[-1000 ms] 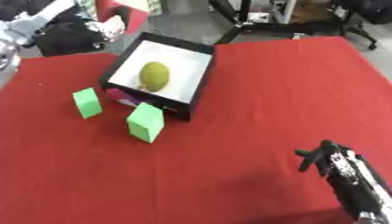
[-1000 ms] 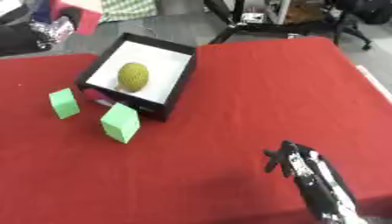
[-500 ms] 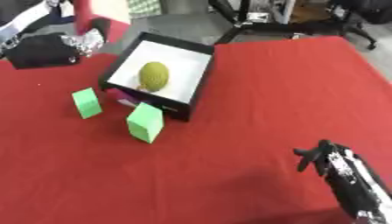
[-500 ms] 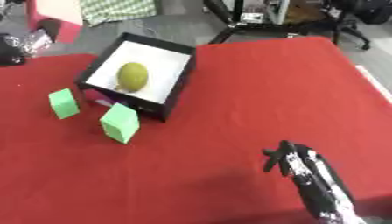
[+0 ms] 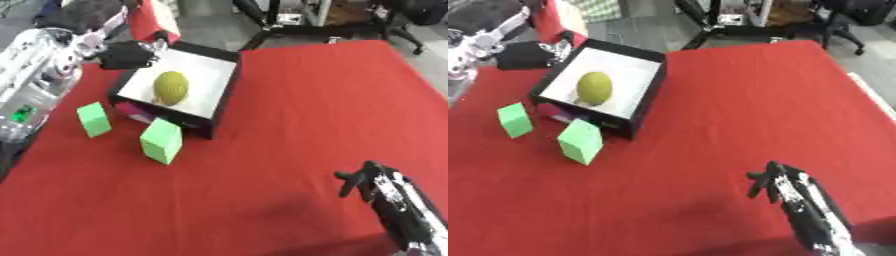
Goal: Pick up objects on the table and place them in the box.
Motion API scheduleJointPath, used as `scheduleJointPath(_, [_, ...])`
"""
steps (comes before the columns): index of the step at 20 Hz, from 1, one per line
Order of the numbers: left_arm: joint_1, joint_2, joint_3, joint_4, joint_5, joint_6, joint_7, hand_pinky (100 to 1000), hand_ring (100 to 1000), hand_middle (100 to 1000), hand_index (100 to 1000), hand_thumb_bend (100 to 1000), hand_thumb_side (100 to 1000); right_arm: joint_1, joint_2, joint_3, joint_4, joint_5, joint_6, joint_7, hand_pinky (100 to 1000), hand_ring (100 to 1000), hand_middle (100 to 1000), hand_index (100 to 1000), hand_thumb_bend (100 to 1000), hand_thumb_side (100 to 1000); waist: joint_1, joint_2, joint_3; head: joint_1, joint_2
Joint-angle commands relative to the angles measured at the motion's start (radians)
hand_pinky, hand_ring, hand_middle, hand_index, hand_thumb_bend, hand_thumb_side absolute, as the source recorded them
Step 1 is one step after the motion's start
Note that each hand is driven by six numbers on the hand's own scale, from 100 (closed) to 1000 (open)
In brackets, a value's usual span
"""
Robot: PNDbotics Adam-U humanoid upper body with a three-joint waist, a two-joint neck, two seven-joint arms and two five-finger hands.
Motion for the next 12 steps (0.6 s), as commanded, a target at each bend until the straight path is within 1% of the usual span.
scheduleJointPath(1, [-0.041, -0.06, 0.003, 0.168, -0.05, -0.014, 0.071, 764, 728, 814, 926, 100, 784, -0.009, -0.004, 0.002, -0.012, -0.005, 0.001, 0.005, 829, 445, 208, 468, 100, 690, -0.007, -0.011, -0.004, 0.002, -0.002])
scheduleJointPath(3, [-0.05, -0.092, 0.006, 0.245, -0.052, -0.028, 0.111, 761, 718, 803, 926, 100, 761, -0.011, -0.003, 0.005, -0.012, -0.007, 0.002, 0.008, 830, 445, 208, 468, 100, 689, -0.009, -0.009, -0.007, 0.002, -0.002])
scheduleJointPath(5, [-0.053, -0.113, 0.005, 0.291, -0.049, -0.044, 0.145, 760, 712, 796, 925, 100, 745, -0.012, -0.003, 0.006, -0.012, -0.008, 0.003, 0.009, 830, 445, 208, 468, 100, 694, -0.01, -0.007, -0.008, 0.003, -0.002])
scheduleJointPath(9, [-0.051, -0.139, 0.001, 0.34, -0.03, -0.07, 0.186, 761, 710, 794, 927, 100, 717, -0.012, -0.002, 0.007, -0.013, -0.008, 0.003, 0.011, 830, 445, 208, 468, 100, 697, -0.012, -0.005, -0.008, 0.003, -0.002])
scheduleJointPath(12, [-0.048, -0.148, -0.005, 0.361, -0.016, -0.084, 0.189, 788, 746, 822, 943, 100, 725, -0.011, -0.002, 0.008, -0.013, -0.008, 0.004, 0.012, 830, 445, 207, 468, 100, 702, -0.013, -0.004, -0.007, 0.003, -0.002])
